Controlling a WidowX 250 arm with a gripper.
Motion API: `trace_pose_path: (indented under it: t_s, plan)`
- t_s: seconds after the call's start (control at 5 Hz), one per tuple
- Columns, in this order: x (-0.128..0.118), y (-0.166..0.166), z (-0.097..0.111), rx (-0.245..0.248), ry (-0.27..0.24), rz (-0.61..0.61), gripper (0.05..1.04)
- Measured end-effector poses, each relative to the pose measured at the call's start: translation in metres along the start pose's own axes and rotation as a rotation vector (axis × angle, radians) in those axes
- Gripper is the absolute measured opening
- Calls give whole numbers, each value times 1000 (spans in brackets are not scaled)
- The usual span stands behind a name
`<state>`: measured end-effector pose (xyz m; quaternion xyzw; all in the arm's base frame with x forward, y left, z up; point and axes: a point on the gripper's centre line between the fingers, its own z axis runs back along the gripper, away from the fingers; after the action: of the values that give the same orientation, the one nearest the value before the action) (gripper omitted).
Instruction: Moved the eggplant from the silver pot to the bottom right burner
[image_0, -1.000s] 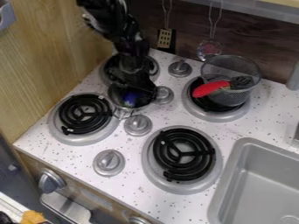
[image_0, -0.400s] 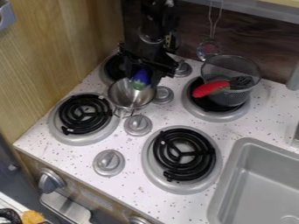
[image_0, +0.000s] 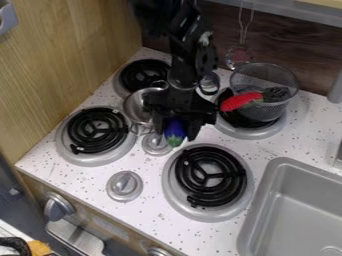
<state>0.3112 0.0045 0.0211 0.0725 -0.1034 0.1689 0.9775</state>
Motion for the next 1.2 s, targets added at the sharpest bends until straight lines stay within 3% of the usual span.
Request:
trace_pose_path:
  t_s: [0.2, 0.4, 0.8, 1.0, 1.2]
  plan:
    - [-11, -11, 5, 33, 12, 38, 707]
    - [-9, -22, 2, -7, -20, 78, 707]
    - [-34, -35, -27, -62, 28, 106, 707]
    - [-39, -34, -28, -66, 38, 118, 707]
    - [-40, -34, -28, -43, 28, 143, 769]
